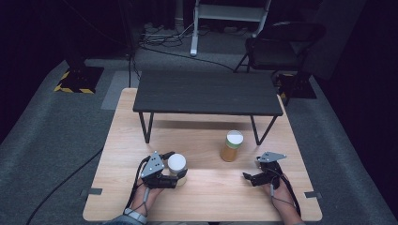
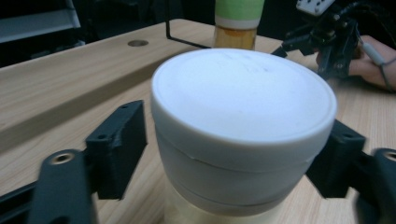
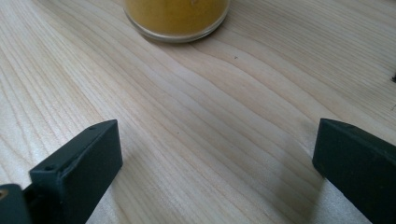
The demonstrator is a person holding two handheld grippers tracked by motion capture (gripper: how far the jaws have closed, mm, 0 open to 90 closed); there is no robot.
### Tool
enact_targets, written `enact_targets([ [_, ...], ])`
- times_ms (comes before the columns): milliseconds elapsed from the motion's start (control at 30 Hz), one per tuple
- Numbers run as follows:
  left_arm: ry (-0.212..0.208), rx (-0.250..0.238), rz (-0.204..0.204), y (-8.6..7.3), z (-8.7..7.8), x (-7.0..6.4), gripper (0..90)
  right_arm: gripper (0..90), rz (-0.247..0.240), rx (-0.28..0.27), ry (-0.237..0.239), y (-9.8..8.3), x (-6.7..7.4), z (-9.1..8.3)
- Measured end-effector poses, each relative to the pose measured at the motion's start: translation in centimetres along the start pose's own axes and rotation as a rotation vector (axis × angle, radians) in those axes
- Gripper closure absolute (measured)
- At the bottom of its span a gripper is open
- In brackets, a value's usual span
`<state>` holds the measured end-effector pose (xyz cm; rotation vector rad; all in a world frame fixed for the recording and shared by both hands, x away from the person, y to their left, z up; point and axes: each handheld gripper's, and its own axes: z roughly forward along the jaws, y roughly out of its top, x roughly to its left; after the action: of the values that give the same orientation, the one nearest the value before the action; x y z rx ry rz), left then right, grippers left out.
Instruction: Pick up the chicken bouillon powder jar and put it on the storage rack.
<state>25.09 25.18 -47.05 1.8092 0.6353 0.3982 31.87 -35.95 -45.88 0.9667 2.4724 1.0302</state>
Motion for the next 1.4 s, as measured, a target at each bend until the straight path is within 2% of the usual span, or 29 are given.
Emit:
enact_targets([
  [33, -0.004, 0.008, 0.012, 0.1, 0.0, -0.1, 31.2, 1.1, 0.000, 0.000, 0.000, 0.0, 0.0, 0.0],
  [100, 0.009, 0.019, 0.029, 0.4, 0.1, -0.4, 33.3, 1.1, 0.000, 0.000, 0.000, 0.0, 0.0, 0.0],
  [267, 0.028, 0.042, 0.021, 0.9, 0.0, -0.9, 33.8, 1.1, 0.001, 0.000, -0.001, 0.0, 0.0, 0.0],
  [433, 0.023, 0.070, 0.014, 2.0, 0.0, -0.8, 33.9, 1.1, 0.016, 0.001, -0.015, 0.0, 0.4, -0.1],
  [533, 0.021, 0.067, 0.003, 2.5, -0.1, -0.7, 33.9, 1.1, 0.017, 0.001, -0.017, 0.0, 0.4, -0.1],
  [667, 0.026, 0.068, 0.013, 3.5, -0.3, -0.7, 33.9, 1.1, 0.017, 0.001, -0.017, 0.0, 0.4, -0.1],
  [767, 0.029, 0.067, 0.018, 5.3, -0.5, -0.5, 33.9, 1.1, 0.019, 0.001, -0.018, 0.0, 0.4, 0.0],
  [800, 0.029, 0.067, 0.018, 5.3, -0.5, -0.5, 33.9, 1.1, 0.019, 0.000, -0.019, 0.0, 0.4, 0.0],
  [867, 0.030, 0.056, 0.034, 7.2, -0.9, -0.3, 33.9, 1.1, 0.019, 0.000, -0.019, 0.0, 0.4, 0.0],
  [900, 0.030, 0.056, 0.034, 7.2, -0.9, -0.3, 33.8, 1.1, 0.019, 0.000, -0.019, 0.0, 0.4, 0.0],
  [967, 0.013, 0.041, 0.034, 8.9, -1.1, 0.1, 33.8, 1.1, 0.019, 0.000, -0.019, 0.0, 0.4, 0.0],
  [1000, 0.013, 0.041, 0.034, 8.9, -1.1, 0.1, 33.8, 1.1, 0.019, 0.000, -0.019, 0.0, 0.4, 0.0],
  [1067, 0.016, 0.033, 0.043, 10.5, -1.2, 0.1, 33.8, 1.1, 0.019, 0.001, -0.019, 0.0, 0.4, 0.0],
  [1100, 0.016, 0.033, 0.043, 10.5, -1.2, 0.1, 33.8, 1.1, 0.019, 0.001, -0.019, 0.0, 0.4, 0.0],
  [1233, 0.008, 0.022, 0.058, 12.9, -1.2, 0.3, 33.8, 1.1, 0.019, 0.000, -0.020, 0.0, 0.4, 0.0],
  [1300, 0.005, 0.019, 0.057, 13.3, -1.1, 0.5, 33.8, 1.1, 0.019, 0.000, -0.020, 0.0, 0.4, 0.0],
  [1367, 0.001, 0.010, 0.055, 14.6, -1.0, 0.9, 33.8, 1.1, 0.020, 0.001, -0.020, 0.0, 0.5, 0.0],
  [1400, 0.001, 0.010, 0.055, 14.6, -1.0, 0.9, 33.8, 1.1, 0.020, 0.001, -0.020, 0.0, 0.5, 0.0],
])
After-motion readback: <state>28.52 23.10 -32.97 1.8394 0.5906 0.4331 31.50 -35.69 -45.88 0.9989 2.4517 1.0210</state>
